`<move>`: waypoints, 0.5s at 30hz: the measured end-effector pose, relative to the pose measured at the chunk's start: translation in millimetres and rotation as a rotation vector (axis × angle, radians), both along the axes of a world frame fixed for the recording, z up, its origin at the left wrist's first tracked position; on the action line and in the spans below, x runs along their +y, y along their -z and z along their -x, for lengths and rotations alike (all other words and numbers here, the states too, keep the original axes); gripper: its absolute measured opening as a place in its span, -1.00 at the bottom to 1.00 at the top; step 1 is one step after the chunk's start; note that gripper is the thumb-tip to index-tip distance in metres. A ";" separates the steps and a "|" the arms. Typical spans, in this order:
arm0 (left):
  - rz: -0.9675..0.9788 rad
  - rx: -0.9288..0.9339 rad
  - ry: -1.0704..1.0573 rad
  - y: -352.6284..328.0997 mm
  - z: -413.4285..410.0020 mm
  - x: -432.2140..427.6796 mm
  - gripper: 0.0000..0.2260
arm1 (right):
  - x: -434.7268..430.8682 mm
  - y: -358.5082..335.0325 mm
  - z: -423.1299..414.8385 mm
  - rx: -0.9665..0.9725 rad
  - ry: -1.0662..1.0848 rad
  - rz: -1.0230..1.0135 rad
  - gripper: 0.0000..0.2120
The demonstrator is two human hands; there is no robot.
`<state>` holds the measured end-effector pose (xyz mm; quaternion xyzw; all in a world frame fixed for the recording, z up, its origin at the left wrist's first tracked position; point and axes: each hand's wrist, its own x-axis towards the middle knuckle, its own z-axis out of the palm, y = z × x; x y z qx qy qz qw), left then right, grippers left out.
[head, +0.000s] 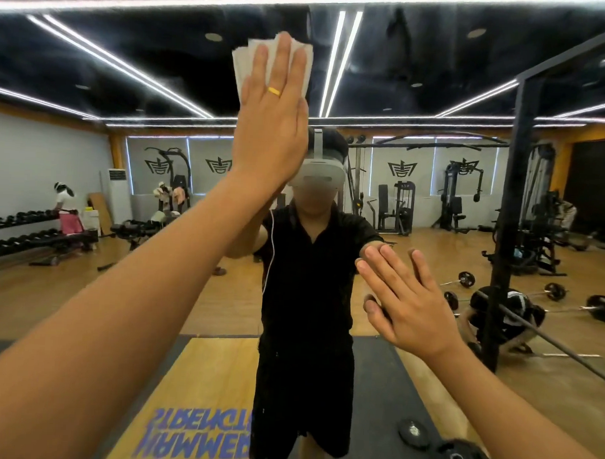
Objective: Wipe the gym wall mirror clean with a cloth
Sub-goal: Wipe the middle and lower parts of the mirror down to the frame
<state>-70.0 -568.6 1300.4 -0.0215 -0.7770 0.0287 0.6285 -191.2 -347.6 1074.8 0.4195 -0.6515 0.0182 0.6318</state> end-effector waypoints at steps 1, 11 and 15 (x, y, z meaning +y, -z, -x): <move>-0.002 0.004 -0.007 -10.6 0.2 -1.4 -0.48 | 0.3 2.2 0.0 0.000 -0.002 -0.001 -0.42; -0.012 -0.050 0.003 67.3 -1.8 7.4 -0.47 | -1.9 4.2 0.4 0.002 -0.027 0.006 -0.42; 0.033 -0.048 -0.014 -8.8 1.4 5.0 -0.48 | -1.4 1.0 1.8 0.010 -0.019 0.005 -0.41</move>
